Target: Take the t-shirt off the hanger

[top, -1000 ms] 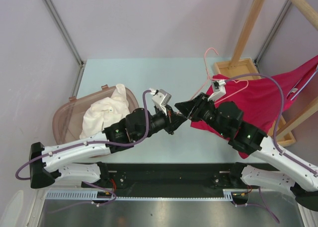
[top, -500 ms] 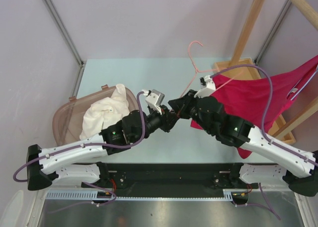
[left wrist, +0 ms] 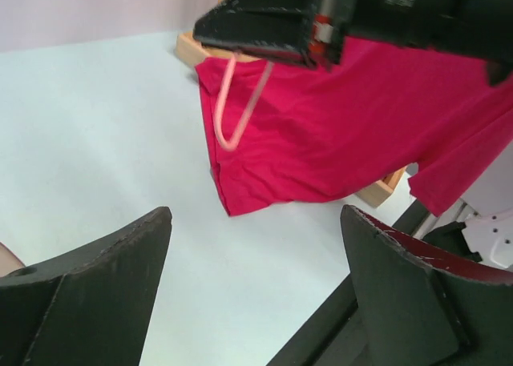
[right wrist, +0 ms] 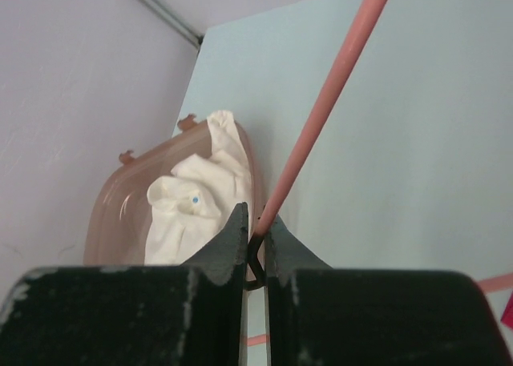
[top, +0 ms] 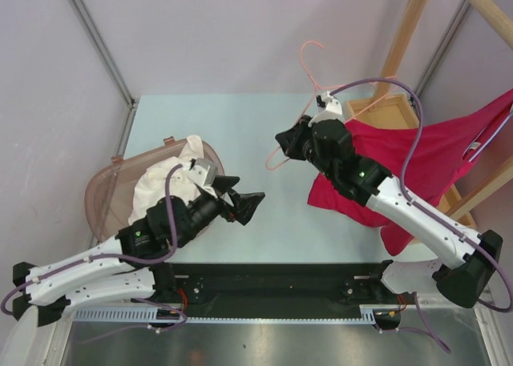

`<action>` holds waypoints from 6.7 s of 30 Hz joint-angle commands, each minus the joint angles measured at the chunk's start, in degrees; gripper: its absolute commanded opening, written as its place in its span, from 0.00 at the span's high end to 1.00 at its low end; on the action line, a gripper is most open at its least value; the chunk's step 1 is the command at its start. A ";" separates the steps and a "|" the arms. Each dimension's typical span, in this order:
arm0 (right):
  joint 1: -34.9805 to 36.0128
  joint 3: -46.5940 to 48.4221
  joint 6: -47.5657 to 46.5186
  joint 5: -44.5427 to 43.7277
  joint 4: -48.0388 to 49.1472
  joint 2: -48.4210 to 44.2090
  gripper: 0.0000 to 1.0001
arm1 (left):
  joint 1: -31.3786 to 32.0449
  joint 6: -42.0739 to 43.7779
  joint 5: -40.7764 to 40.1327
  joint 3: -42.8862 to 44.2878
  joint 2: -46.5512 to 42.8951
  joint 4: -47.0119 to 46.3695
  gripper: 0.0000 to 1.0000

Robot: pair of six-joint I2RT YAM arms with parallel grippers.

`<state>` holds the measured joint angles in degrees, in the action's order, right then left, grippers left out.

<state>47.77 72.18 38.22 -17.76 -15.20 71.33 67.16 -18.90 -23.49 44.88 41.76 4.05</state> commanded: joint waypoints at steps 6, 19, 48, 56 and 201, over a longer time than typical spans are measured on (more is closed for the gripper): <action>-9.18 11.56 -6.31 3.00 11.67 8.73 1.00 | 0.08 2.81 2.56 -3.31 -6.51 2.54 0.08; -20.08 22.82 -4.22 -7.38 27.06 19.72 1.00 | 0.08 1.49 5.38 -4.55 -9.59 3.94 0.07; -40.12 37.67 18.65 -0.26 30.07 34.75 1.00 | 0.08 7.29 7.49 7.41 2.19 4.73 0.06; -42.76 43.56 23.83 3.60 26.81 38.09 1.00 | 0.08 7.91 6.87 7.50 2.71 4.47 0.06; -15.25 9.47 -28.03 -6.20 -11.34 -8.05 1.00 | 0.08 -3.52 21.91 3.99 5.62 -2.21 0.04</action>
<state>33.87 82.70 5.91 -42.74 -28.18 63.40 67.16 -21.06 0.36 48.23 49.23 3.60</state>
